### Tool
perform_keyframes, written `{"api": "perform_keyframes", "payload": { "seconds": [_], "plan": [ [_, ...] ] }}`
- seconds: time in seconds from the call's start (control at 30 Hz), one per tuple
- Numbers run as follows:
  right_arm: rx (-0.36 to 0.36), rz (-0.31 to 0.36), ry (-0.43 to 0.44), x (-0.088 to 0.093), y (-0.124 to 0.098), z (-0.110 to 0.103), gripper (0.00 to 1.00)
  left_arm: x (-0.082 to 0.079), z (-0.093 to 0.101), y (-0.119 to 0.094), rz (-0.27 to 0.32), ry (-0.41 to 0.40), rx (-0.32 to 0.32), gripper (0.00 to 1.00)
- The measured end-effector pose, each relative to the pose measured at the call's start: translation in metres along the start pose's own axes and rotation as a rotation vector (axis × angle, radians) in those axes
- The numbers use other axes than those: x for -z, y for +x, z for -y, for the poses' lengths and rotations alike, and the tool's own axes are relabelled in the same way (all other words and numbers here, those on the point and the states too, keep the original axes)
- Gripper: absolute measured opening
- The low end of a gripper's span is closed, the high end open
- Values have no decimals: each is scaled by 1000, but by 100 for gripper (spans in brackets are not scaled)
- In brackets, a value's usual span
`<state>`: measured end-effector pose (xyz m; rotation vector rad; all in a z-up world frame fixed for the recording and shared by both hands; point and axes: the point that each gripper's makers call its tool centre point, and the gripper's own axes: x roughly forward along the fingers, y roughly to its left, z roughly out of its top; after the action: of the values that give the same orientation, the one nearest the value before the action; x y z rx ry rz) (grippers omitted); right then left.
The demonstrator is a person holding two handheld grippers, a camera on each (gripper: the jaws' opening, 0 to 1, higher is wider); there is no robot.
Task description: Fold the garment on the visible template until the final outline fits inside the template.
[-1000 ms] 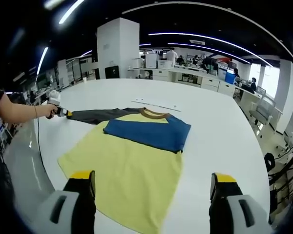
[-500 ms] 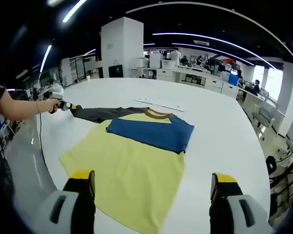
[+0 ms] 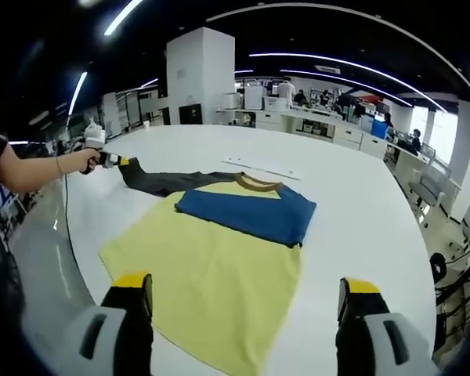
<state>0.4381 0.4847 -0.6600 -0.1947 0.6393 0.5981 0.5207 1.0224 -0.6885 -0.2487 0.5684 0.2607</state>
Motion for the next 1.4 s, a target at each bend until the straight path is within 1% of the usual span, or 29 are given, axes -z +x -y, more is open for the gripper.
{"api": "perform_keyframes", "payload": {
  "seconds": [0.23,0.33,0.37,0.43,0.6,0.7,0.8,0.9,0.97,1.03,1.23,1.4],
  "plan": [
    [-12,-1,-3,6,-1,-6,99,-15,24,-7,39,12,41,0],
    [-21,6,-2,6,-2,-8,99,-19,35,-10,46,23,62,0],
    [-25,8,-2,6,-2,-9,99,-20,44,-10,43,28,93,0],
    [-29,7,-4,6,-2,-10,99,-22,52,-11,43,26,111,0],
    [-36,9,-20,6,-2,-12,99,-28,72,-13,56,49,149,0],
    [-43,12,-23,6,-3,-14,99,-32,81,-13,66,48,172,0],
    [-51,17,-31,4,-4,-16,99,-39,94,-15,76,51,194,0],
    [-61,31,-34,1,-5,-17,99,-44,106,-18,87,97,201,0],
    [-67,37,-36,0,-6,-18,99,-48,113,-20,97,93,215,0],
    [-72,37,-38,0,-6,-18,99,-53,126,-22,109,72,247,0],
    [-80,44,-35,0,-6,-21,99,-58,161,-27,115,86,313,0],
    [-81,45,-34,1,-8,-21,99,-59,185,-29,112,94,356,0]
  ]
}}
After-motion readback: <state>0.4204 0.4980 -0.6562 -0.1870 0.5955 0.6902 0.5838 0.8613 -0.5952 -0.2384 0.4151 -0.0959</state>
